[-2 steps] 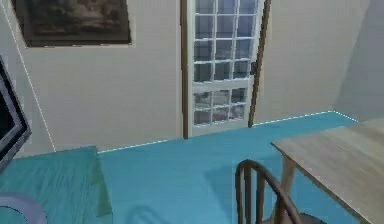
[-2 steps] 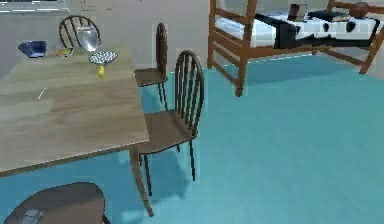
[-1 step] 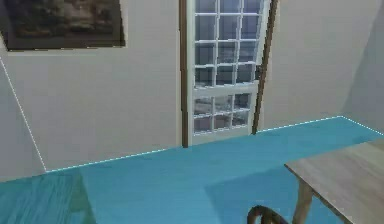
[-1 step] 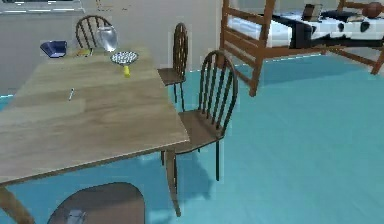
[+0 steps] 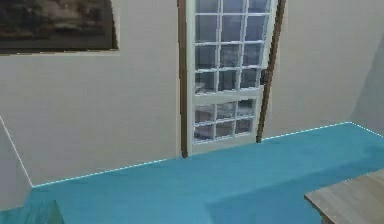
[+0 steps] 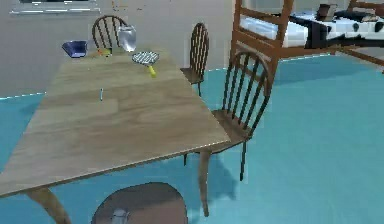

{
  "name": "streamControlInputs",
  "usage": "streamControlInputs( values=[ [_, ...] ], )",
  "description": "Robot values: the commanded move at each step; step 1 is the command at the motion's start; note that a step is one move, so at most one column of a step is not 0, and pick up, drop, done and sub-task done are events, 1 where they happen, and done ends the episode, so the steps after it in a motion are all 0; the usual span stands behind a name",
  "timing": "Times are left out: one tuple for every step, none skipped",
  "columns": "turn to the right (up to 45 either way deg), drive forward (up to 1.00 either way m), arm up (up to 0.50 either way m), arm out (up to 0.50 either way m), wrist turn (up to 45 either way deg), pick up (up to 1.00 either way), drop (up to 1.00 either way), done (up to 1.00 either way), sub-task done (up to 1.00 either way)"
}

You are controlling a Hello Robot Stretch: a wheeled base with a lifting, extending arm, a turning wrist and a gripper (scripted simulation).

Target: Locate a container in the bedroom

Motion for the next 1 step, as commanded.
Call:
streamControlInputs(
  values=[
    [45.0, 0.0, 0.0, 0.0, 0.0, 0.0, 0.0, 0.0, 0.0]
  ],
)
